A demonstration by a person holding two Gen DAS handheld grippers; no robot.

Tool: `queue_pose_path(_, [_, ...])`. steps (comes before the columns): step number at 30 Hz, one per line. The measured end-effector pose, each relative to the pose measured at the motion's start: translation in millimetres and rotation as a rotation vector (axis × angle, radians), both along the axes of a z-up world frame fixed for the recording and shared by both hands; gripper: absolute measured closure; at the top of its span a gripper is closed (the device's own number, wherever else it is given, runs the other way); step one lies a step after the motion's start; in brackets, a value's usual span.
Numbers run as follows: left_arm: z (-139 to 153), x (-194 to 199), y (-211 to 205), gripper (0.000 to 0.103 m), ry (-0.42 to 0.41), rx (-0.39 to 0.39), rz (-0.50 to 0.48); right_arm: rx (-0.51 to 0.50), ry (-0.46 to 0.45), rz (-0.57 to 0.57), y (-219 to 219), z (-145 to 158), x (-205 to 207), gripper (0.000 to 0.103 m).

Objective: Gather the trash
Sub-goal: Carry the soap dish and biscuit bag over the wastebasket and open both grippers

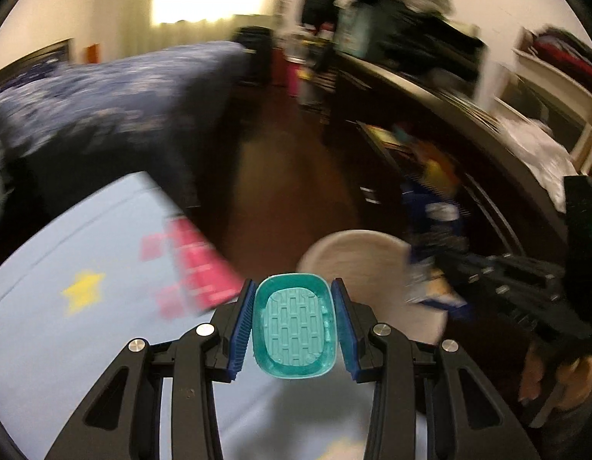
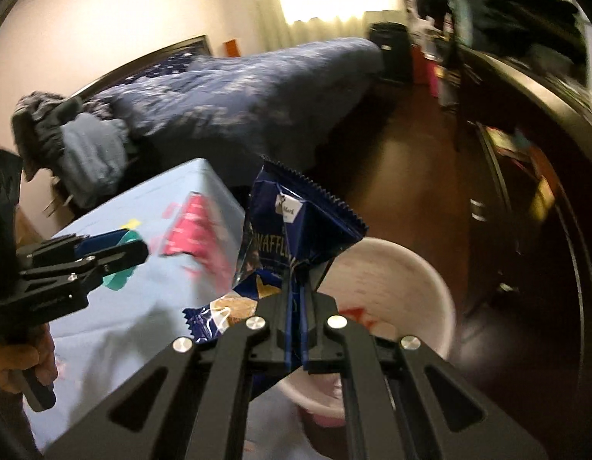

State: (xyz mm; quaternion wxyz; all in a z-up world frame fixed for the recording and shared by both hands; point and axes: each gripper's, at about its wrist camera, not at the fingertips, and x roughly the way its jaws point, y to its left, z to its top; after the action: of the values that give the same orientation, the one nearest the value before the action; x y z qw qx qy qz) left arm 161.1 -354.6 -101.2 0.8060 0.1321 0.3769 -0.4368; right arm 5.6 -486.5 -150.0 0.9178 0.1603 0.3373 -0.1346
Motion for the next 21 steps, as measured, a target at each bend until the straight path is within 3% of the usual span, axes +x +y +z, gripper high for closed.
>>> queue_pose_path(4, [-14,-13,-54,0.063,0.017,0.028,-0.091,-0.002,0.031,-0.035,-21,-19,-6,0.098])
queue_pose_path(10, [-32,-9,-88,0.063,0.043,0.077,-0.122,0.004,0.06,-0.083,-44,-44,-4,0.095])
queue_pose_path(13, [-39,-5,-90,0.063,0.055,0.094,-0.112,0.012,0.064,-0.098,-50,-51,-4,0.087])
queue_pose_path(19, [-49,4,-94,0.063,0.083,0.102,-0.099,0.021,0.063,-0.099,-53,-56,-2,0.082])
queue_pose_path(21, [-50,5,-96,0.057,0.084,0.103,-0.103,0.024,0.062,-0.095,-53,-57,-1,0.081])
